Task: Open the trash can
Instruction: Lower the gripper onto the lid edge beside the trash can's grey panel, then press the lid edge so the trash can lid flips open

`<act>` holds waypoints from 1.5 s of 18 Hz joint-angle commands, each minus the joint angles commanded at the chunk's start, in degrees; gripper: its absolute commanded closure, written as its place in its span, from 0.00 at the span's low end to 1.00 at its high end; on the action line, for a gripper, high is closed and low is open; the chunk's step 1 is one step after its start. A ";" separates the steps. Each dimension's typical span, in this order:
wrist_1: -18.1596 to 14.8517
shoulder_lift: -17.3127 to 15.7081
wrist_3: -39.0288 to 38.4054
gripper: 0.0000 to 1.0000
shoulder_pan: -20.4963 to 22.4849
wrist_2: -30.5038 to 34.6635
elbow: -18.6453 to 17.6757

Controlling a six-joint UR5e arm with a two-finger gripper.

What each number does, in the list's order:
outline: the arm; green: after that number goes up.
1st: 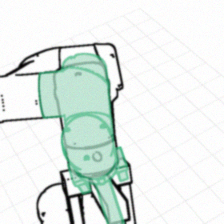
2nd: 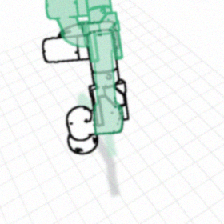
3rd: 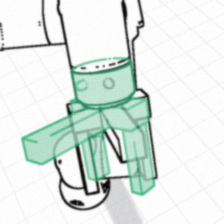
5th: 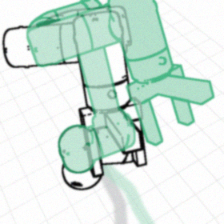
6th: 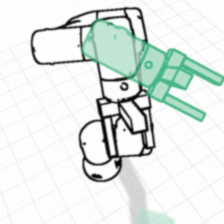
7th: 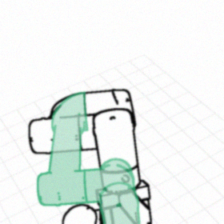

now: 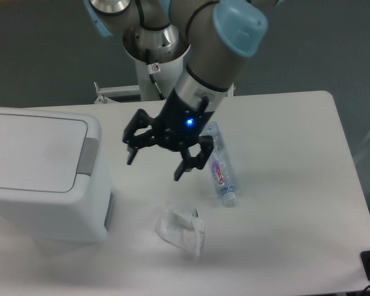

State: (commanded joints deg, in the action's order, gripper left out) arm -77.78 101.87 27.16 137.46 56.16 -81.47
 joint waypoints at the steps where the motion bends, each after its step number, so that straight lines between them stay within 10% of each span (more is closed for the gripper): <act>1: 0.00 -0.17 -0.35 0.00 -0.26 0.09 0.00; 27: 1.14 -0.97 -0.36 0.00 -3.69 1.41 -4.39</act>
State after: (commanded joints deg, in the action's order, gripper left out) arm -76.64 100.90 26.81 133.77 57.57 -85.87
